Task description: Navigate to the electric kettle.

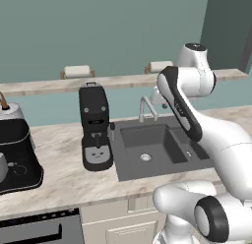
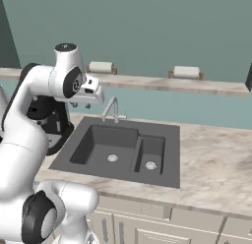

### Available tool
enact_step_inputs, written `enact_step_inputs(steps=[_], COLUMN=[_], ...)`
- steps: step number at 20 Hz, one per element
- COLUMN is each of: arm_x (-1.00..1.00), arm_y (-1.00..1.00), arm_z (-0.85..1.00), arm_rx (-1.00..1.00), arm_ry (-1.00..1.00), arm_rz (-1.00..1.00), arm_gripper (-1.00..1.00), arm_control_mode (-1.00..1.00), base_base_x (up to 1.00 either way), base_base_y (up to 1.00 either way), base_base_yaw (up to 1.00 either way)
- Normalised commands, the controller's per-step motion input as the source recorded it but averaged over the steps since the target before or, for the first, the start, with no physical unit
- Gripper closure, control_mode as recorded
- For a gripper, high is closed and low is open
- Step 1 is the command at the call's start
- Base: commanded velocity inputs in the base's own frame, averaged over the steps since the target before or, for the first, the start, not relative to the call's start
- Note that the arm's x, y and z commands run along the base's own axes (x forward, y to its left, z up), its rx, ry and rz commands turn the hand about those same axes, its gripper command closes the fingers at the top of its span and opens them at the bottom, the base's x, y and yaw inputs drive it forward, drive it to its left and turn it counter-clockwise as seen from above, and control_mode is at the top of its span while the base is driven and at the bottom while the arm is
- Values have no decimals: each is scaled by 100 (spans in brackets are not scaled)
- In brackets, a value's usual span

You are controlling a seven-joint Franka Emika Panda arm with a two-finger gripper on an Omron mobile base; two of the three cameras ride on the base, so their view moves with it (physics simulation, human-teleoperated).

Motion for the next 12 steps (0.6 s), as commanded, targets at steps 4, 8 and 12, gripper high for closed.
enact_step_inputs(steps=[4,8,12], arm_x=[-24,-66,-75], arm_y=[0,0,0], arm_z=[0,-12,-25], arm_rx=[0,0,-1], arm_ry=[0,0,0], arm_rz=[0,0,0], arm_gripper=[-100,-100,-100], arm_control_mode=[-100,-100,-100], base_base_x=[0,0,0], base_base_y=[0,0,0], base_base_yaw=[0,0,0])
